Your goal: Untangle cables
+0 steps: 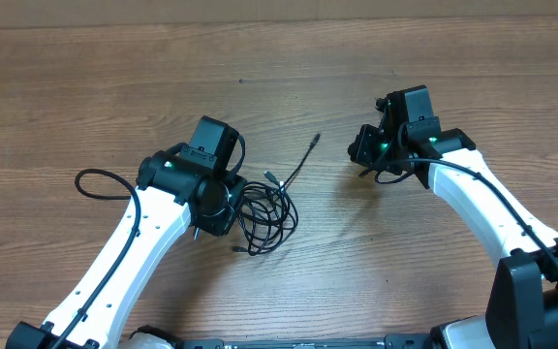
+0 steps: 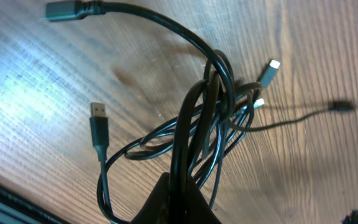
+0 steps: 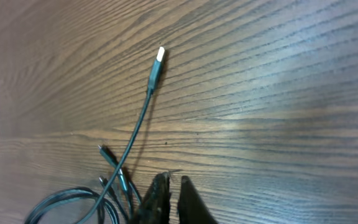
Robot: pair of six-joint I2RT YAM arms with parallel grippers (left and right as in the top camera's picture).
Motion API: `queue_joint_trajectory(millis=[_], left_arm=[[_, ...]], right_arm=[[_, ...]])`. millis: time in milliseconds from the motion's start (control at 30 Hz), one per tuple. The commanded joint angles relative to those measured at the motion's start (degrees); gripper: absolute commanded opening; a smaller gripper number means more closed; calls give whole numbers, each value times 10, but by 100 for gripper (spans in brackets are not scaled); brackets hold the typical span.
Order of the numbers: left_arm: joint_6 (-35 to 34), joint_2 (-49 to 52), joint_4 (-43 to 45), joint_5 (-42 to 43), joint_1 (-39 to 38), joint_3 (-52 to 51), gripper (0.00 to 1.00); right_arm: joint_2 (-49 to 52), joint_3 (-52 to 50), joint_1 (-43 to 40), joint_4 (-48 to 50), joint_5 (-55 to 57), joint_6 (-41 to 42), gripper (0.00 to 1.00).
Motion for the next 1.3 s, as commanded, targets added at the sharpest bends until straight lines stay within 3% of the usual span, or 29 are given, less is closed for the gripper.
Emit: queue_joint_trajectory(millis=[0,167,267,433,533,733,1033,1267], left_arm=[[112,1,19,-15,3,-2,4],[312,1,52,-13,3,-2,4],[445,1,65,5,3,-2,4],[642,0,100,127,3,1,4],[721,0,105,183,3,13,4],[768,0,89,182,3,64,4],[833,-1,12,182,3,187,4],[853,-1,2,238,3,204,4]], right_arm=[[-14,14,3,5,0,-27,15],[-14,14,3,21,-82,-144,50],[-14,14,3,27,-146,-225,63],[-14,14,3,30,-289,-387,69],[-14,14,3,29,-351,-460,71],[-14,14,3,29,-464,-563,72],[-14,14,3,40,-486,-604,72],[-14,14,3,57,-511,-660,69]])
